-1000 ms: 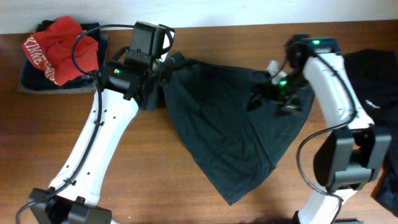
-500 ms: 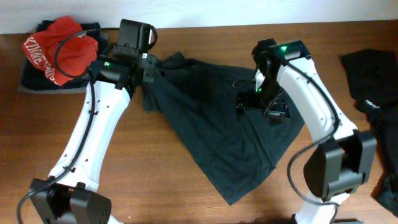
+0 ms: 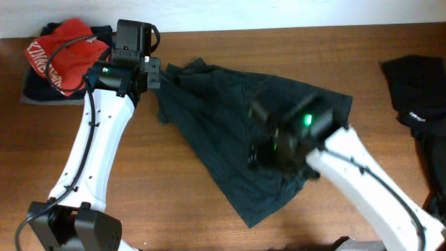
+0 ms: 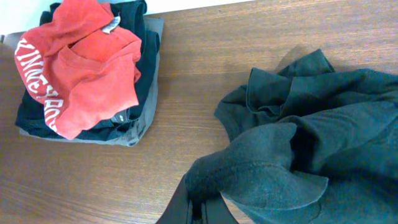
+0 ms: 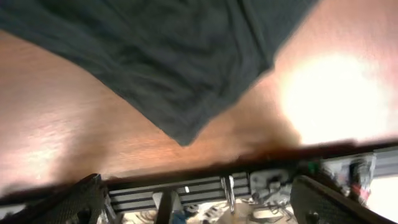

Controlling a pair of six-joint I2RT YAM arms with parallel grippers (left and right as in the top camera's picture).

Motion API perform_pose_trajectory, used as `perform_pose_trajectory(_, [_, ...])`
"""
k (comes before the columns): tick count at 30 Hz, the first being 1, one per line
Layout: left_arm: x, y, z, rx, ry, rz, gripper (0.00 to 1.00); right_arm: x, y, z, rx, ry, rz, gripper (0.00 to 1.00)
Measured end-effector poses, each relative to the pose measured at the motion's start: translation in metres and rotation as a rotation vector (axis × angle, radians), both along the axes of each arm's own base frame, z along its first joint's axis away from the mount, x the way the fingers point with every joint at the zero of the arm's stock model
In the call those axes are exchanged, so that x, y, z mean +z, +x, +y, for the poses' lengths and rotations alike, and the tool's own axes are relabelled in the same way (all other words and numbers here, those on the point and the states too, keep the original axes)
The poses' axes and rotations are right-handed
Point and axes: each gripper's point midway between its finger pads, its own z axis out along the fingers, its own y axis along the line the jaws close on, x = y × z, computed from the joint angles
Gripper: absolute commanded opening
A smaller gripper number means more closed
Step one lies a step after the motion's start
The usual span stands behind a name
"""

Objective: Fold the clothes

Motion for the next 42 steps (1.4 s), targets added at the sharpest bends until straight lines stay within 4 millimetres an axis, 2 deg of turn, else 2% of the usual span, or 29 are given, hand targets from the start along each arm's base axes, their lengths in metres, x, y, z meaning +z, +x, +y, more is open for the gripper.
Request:
perform_pose_trajectory(3, [0.000, 0.000, 0.000, 0.000, 0.000, 0.000, 0.01, -0.012, -0.021, -0.011, -0.132, -0.038, -0.011, 0.99])
perform_pose_trajectory(8, [0.000, 0.001, 0.000, 0.000, -0.001, -0.003, 0.01, -0.036, -0.031, -0.024, -0.284, -0.057, -0.040, 0.99])
perform_pose_trajectory(15, [0.000, 0.001, -0.004, -0.014, -0.019, -0.002, 0.01, -0.052, 0.000, 0.001, -0.353, 0.062, -0.139, 0.99])
perform_pose_trajectory(18, [0.000, 0.001, -0.005, -0.020, -0.026, -0.001, 0.01, -0.068, 0.003, 0.012, -0.359, 0.106, -0.131, 0.99])
perform_pose_trajectory(20, [-0.001, 0.001, -0.006, -0.022, -0.028, 0.000, 0.01, -0.084, -0.003, 0.015, -0.373, 0.119, -0.091, 0.99])
perform_pose_trajectory(24, [-0.001, 0.001, -0.007, -0.024, -0.031, 0.001, 0.01, -0.111, -0.026, 0.010, -0.406, 0.087, 0.015, 0.99])
perform_pose_trajectory(29, [-0.001, 0.001, -0.007, -0.024, -0.031, 0.002, 0.01, -0.126, -0.046, 0.010, -0.425, 0.095, 0.112, 0.99])
perform_pose_trajectory(38, [-0.001, 0.001, -0.007, -0.025, -0.033, 0.000, 0.01, -0.162, -0.067, 0.050, -0.333, 0.262, 0.183, 0.99])
perform_pose_trajectory(42, [-0.001, 0.001, -0.007, -0.025, -0.033, -0.001, 0.01, -0.173, -0.083, 0.050, -0.333, 0.259, 0.233, 0.99])
